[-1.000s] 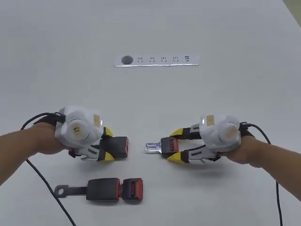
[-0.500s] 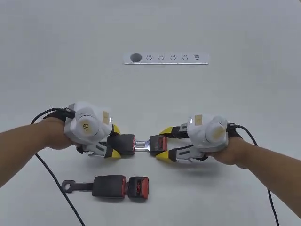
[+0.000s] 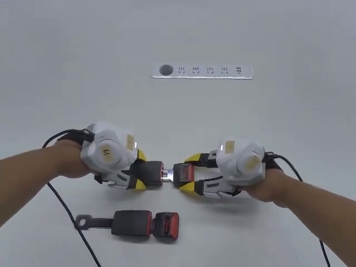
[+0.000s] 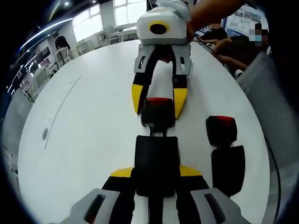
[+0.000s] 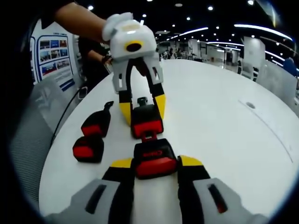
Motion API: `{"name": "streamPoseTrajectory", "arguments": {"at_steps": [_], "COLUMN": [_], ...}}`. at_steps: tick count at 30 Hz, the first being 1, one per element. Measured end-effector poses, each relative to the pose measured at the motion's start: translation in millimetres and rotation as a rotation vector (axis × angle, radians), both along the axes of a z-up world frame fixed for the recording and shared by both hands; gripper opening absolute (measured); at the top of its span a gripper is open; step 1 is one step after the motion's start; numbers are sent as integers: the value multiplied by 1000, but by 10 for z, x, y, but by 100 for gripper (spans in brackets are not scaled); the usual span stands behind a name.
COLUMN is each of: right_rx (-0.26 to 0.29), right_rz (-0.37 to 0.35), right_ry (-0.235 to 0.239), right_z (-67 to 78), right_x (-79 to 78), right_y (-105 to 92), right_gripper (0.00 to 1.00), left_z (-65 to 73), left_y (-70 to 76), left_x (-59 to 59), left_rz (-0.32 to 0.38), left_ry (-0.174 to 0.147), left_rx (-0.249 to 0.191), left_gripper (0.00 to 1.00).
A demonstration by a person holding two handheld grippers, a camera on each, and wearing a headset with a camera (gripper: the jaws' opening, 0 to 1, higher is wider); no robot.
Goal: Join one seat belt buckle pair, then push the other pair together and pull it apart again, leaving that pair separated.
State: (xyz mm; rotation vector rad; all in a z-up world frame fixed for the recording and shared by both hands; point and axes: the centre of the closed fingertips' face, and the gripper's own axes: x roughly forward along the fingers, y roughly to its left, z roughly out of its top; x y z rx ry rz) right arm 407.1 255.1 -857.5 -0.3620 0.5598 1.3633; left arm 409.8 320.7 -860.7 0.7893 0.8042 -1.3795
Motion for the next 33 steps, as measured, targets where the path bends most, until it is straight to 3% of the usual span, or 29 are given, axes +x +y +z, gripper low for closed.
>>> {"name": "streamPoseTrajectory", "arguments": {"at_steps": [16, 33], "right_rx": [-6, -40], "right_rz": [-15, -69], "right_ry": [6, 4], "right_z": [-6, -19], "right_x": [8, 29], "right_y": [179, 202], "right_gripper": [36, 36], "left_z": [0, 3], "left_y": [-6, -1], "left_x": [-6, -5], "left_rz": [-24, -19], "left_ry": [5, 9], "left_rx": [16, 29], "left_gripper": [34, 34]}}
